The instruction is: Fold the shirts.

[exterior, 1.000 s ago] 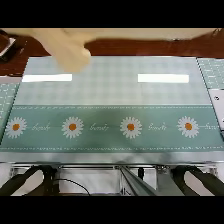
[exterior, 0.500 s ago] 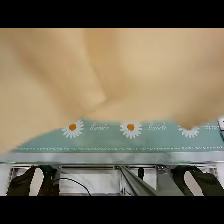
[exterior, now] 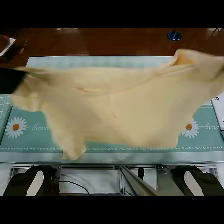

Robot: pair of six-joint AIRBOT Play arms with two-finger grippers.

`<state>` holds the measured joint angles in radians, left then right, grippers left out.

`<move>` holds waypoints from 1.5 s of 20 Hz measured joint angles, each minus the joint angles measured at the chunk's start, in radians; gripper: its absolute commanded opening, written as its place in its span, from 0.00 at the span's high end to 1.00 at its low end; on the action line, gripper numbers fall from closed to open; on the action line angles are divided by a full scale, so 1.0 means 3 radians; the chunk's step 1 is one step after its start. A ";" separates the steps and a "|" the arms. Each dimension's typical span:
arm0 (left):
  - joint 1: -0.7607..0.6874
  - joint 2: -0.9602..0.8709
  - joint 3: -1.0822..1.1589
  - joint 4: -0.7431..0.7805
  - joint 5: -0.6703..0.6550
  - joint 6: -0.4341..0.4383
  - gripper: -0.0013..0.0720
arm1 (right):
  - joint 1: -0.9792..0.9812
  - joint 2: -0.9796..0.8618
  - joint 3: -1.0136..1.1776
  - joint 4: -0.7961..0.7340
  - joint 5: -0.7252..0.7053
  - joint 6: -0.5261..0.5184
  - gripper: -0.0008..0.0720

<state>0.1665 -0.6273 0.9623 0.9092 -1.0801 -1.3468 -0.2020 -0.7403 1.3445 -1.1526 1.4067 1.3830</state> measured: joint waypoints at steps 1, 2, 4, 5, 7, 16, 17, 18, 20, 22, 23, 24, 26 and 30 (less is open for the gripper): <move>-0.0092 -0.0179 -0.0168 -0.0055 0.0195 -0.0014 0.96 | 0.0000 -0.0121 -0.0228 0.0027 -0.0145 -0.0022 0.95; -0.0184 -0.0389 -0.0278 -0.0094 0.0385 -0.0015 0.96 | 0.0000 -0.0268 -0.0384 0.0042 -0.0278 -0.0039 0.95; -0.0340 -0.0855 -0.0345 -0.0139 0.0743 -0.0019 0.96 | 0.0000 -0.0694 -0.0561 0.0090 -0.0580 -0.0071 0.95; -0.0402 -0.1120 -0.0310 -0.0164 0.0889 -0.0025 0.96 | 0.0000 -0.0947 -0.0570 0.0136 -0.0734 -0.0085 0.95; -0.0483 -0.1653 -0.0122 -0.0258 0.1108 -0.0027 0.96 | 0.0000 -0.1507 -0.0441 0.0215 -0.0921 -0.0098 0.95; -0.0497 -0.3129 0.1147 -0.0549 0.0828 -0.0037 0.29 | -0.0045 -0.3246 0.0736 0.0954 -0.1100 -0.0009 0.43; -0.0430 -0.3170 0.1245 -0.0491 0.0669 -0.0037 0.29 | -0.0088 -0.3285 0.0809 0.0989 -0.1048 -0.0011 0.43; -0.0332 -0.3195 0.1328 -0.0395 0.0453 -0.0036 0.29 | -0.0153 -0.3302 0.0868 0.1027 -0.0963 -0.0045 0.43; -0.0099 -0.3203 0.1386 -0.0177 -0.0011 -0.0034 0.29 | -0.0313 -0.3277 0.0932 0.1026 -0.0710 -0.0146 0.43; 0.0177 -0.3118 0.1245 0.0041 -0.0337 -0.0028 0.29 | -0.0481 -0.3166 0.0880 0.0927 -0.0459 -0.0238 0.43; 0.0319 -0.3047 0.1091 0.0112 -0.0430 -0.0028 0.29 | -0.0572 -0.3059 0.0758 0.0844 -0.0348 -0.0278 0.43; 0.0473 -0.2953 0.0874 0.0182 -0.0501 -0.0029 0.29 | -0.0662 -0.2916 0.0566 0.0786 -0.0292 -0.0317 0.43; 0.0746 -0.2757 0.0354 0.0221 -0.0516 -0.0013 0.29 | -0.0824 -0.2578 0.0037 0.0698 -0.0327 -0.0369 0.43; 0.1170 -0.2487 -0.0622 -0.0226 -0.0188 0.0332 0.29 | -0.1059 -0.1923 -0.1081 0.0643 -0.0693 -0.0421 0.43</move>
<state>0.5175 -1.3735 0.7757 0.8413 -1.1366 -1.2472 -0.5198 -1.3170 1.0203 -0.9596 1.1988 1.2568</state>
